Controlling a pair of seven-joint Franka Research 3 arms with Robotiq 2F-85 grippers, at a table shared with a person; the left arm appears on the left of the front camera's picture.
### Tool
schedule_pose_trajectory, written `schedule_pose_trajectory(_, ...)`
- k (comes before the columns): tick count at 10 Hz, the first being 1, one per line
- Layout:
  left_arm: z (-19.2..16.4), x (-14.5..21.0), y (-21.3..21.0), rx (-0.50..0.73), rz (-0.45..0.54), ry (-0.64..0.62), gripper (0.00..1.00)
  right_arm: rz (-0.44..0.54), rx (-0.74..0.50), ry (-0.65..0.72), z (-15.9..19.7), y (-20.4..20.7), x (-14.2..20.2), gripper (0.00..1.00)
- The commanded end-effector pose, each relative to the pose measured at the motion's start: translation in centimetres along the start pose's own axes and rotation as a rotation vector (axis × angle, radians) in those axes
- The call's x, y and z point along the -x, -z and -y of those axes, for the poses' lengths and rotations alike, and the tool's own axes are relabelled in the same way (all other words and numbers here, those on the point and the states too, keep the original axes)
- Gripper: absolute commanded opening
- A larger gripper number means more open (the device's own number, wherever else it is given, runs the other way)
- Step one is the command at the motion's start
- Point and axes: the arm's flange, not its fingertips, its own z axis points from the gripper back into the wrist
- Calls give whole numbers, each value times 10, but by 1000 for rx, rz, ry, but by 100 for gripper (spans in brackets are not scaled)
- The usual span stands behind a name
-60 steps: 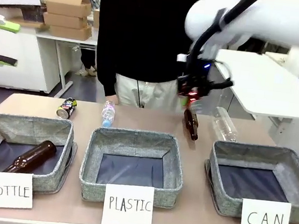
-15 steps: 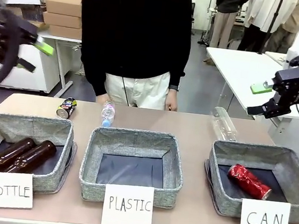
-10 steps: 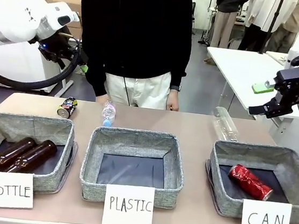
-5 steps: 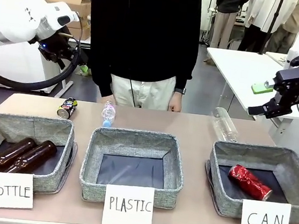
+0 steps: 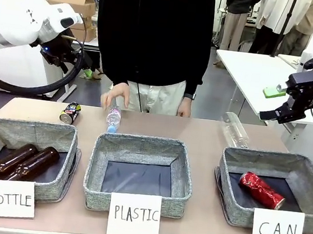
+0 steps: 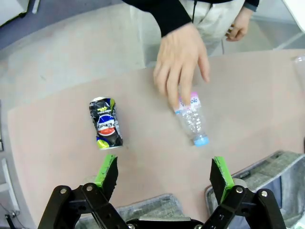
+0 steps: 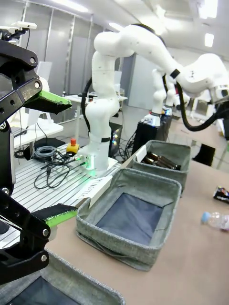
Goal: Sort the can waste into the basket.
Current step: Pick up the can waste from the table and place it in the right Fabric basket.
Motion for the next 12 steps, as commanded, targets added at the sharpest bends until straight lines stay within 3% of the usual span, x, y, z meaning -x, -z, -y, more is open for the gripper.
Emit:
schedule_pose_trajectory(1,-48,-7,41,-80,-180,-166,100,-11,1,5,-2,-2,-1,100)
schedule_pose_trajectory(6,-84,2,100,-31,-291,-226,100,-11,1,5,-2,-2,-1,100)
schedule_pose_trajectory(9,-103,4,164,-75,-379,-292,100,-11,1,5,-2,-2,-1,100)
schedule_pose_trajectory(12,-100,25,202,-53,-407,-270,100,-11,1,5,-2,-2,-1,100)
